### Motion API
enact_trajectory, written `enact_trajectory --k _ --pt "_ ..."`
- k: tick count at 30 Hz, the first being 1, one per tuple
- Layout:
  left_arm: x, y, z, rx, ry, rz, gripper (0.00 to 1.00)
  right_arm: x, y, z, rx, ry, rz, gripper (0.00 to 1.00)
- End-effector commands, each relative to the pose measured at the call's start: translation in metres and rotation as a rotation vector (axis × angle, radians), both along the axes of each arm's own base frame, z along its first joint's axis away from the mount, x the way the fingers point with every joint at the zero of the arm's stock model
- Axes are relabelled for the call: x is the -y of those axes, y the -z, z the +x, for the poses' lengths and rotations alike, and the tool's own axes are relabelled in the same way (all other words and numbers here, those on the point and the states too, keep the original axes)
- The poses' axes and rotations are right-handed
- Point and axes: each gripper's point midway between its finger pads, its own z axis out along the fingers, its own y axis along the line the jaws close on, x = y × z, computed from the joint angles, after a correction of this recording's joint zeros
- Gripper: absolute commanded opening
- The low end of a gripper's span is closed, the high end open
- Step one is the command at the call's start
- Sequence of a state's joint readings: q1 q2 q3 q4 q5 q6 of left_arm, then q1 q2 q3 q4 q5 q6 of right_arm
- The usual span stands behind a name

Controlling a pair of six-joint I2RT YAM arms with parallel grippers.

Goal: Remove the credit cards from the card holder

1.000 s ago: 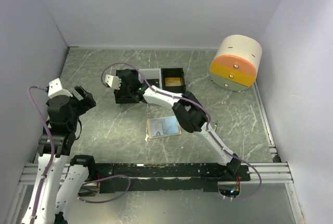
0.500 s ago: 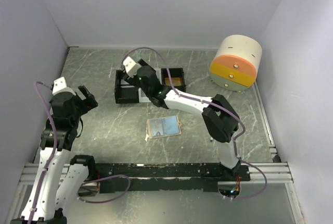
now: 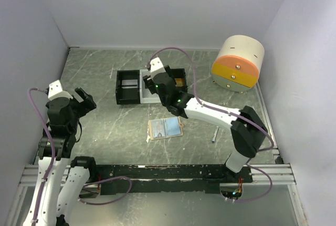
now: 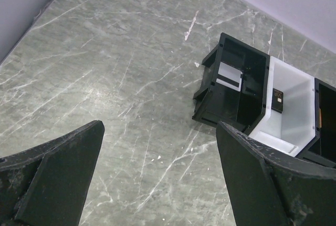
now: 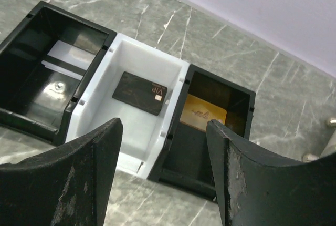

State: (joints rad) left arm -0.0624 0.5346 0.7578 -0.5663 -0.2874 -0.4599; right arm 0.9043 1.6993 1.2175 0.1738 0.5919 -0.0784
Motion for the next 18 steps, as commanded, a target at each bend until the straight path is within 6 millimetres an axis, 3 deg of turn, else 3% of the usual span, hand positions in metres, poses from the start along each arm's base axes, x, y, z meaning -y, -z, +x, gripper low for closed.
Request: enact_trajectory --k 1,13,18 --pt "0.005 0.004 0.005 -0.013 0.037 0.002 1.00 0.018 0.003 -0.021 -0.077 0.042 0.110 0.66" --pt "0.019 0.013 0.015 -0.040 0.115 -0.015 0.98 0.023 0.079 -0.087 -0.428 -0.003 0.274 0.62" --pt "0.025 0.020 0.025 -0.070 0.146 -0.023 0.99 0.013 0.103 -0.110 -0.564 -0.057 0.304 0.58"
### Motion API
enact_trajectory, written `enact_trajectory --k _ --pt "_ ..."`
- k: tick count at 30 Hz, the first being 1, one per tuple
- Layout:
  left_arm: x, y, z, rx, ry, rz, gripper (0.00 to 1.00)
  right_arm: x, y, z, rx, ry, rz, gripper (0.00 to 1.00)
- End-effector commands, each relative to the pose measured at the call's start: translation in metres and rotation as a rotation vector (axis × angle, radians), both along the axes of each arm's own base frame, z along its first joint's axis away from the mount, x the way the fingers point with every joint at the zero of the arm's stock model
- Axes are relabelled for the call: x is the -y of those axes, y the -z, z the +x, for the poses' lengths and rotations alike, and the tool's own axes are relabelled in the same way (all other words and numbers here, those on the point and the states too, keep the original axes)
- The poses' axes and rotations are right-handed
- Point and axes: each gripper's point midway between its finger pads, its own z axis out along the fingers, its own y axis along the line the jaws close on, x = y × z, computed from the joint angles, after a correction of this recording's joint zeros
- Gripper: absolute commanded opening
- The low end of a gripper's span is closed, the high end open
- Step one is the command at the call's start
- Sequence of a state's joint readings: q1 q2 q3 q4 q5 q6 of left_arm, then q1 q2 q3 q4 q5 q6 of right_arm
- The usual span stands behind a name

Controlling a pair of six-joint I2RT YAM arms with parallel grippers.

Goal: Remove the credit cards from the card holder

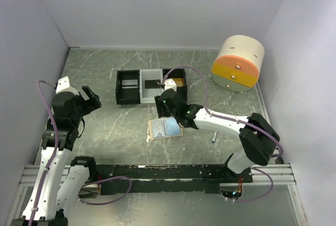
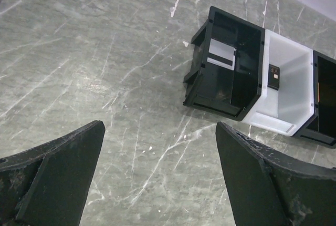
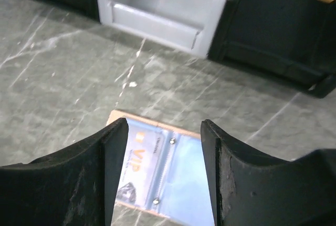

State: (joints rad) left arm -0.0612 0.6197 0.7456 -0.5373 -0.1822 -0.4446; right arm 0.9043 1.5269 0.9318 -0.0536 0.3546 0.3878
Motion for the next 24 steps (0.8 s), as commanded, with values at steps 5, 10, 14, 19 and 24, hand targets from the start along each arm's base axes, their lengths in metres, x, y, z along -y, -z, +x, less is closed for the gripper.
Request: enact_trajectory --k 5,10,14,19,24 --pt "0.003 0.008 0.016 -0.040 0.029 0.000 1.00 -0.020 0.029 -0.045 -0.223 -0.052 0.170 0.53" --pt "0.000 0.007 0.015 -0.034 0.013 0.007 0.99 -0.014 0.049 -0.062 -0.263 -0.018 0.100 0.49" --pt "-0.002 0.006 0.014 -0.021 0.002 0.007 0.99 -0.014 0.053 -0.064 -0.244 -0.035 0.060 0.48" --pt "-0.003 0.007 0.015 -0.030 0.000 0.010 0.99 -0.019 0.060 -0.062 -0.264 -0.040 0.021 0.50" --pt "-0.002 0.010 0.015 -0.041 0.003 0.008 0.98 -0.028 0.063 -0.063 -0.274 -0.061 0.027 0.61"
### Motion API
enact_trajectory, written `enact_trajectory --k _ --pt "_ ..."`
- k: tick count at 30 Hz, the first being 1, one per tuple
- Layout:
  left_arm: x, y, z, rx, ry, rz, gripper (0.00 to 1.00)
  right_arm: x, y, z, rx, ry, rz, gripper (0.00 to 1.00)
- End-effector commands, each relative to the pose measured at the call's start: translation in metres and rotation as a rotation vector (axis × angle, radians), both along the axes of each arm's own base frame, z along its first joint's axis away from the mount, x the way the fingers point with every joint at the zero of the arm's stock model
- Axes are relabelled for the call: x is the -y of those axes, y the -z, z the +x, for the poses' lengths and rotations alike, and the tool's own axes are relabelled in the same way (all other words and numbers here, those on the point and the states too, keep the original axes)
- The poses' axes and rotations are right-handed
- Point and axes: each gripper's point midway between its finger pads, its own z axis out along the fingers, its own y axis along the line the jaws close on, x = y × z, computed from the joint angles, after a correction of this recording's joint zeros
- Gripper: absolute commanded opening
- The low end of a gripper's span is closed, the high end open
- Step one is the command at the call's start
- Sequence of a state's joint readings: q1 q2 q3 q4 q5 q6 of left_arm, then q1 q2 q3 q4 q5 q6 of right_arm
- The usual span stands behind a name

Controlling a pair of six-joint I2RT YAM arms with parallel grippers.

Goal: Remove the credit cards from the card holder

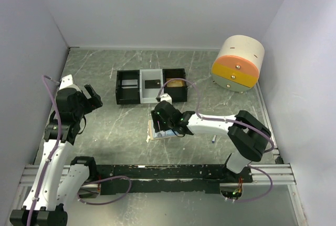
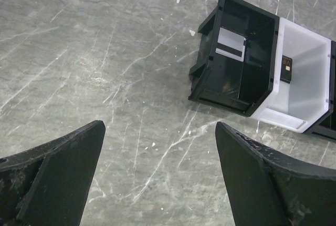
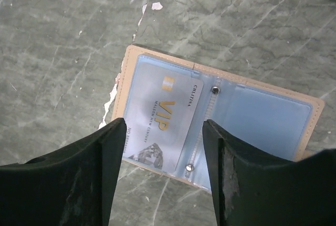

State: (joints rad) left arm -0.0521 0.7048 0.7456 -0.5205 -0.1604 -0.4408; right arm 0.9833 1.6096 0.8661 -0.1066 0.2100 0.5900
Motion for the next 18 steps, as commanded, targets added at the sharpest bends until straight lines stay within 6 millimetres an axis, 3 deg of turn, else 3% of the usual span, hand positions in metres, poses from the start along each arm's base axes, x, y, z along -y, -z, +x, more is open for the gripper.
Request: enact_trajectory --k 1,12,18 --pt "-0.004 -0.006 0.005 0.025 -0.007 0.011 0.98 -0.010 -0.002 0.004 0.002 -0.011 -0.008 0.61" --pt "-0.004 -0.005 0.005 0.021 -0.003 0.009 0.97 -0.005 0.013 0.006 0.014 0.003 -0.146 0.63" --pt "-0.004 -0.004 0.006 0.016 -0.001 0.008 0.97 -0.016 0.016 0.002 0.037 -0.010 -0.177 0.65"
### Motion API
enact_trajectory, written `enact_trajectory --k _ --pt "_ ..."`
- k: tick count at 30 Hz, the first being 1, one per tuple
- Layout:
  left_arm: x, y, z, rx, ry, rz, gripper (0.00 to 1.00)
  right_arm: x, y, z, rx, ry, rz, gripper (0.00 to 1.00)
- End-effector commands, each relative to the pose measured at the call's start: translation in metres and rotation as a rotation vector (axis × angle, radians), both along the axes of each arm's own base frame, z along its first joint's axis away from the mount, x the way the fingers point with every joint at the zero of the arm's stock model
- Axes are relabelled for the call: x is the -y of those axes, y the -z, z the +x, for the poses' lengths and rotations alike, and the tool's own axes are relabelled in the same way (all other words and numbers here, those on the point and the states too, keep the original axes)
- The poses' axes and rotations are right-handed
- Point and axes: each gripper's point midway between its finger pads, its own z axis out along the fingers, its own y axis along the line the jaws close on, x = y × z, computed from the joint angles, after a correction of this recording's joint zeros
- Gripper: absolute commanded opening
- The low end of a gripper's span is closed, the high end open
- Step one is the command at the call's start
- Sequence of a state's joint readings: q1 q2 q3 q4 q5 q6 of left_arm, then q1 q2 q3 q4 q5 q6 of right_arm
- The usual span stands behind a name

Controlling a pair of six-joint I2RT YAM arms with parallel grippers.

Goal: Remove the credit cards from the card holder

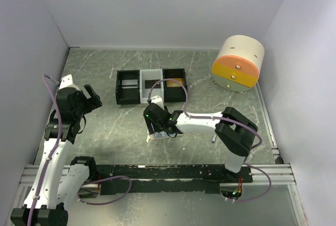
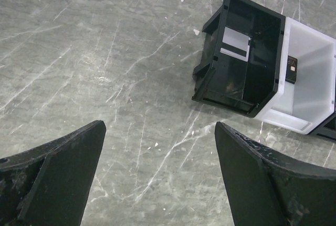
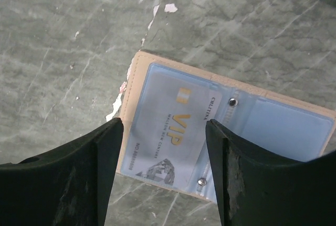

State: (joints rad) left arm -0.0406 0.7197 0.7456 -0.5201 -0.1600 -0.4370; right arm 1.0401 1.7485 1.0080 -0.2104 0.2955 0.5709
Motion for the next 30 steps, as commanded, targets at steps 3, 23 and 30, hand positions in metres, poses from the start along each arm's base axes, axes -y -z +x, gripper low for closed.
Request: enact_trajectory --k 3,23,30 --pt "0.002 -0.008 0.005 0.034 0.025 0.002 0.97 -0.001 0.006 -0.002 0.014 0.011 -0.045 0.63" --pt "0.188 0.028 -0.016 -0.013 0.666 -0.340 0.74 0.009 -0.030 -0.004 -0.170 -0.024 0.486 0.55" --pt "0.246 0.080 -0.037 -0.178 0.755 -0.392 0.55 0.019 -0.021 -0.017 -0.282 -0.026 0.624 0.41"
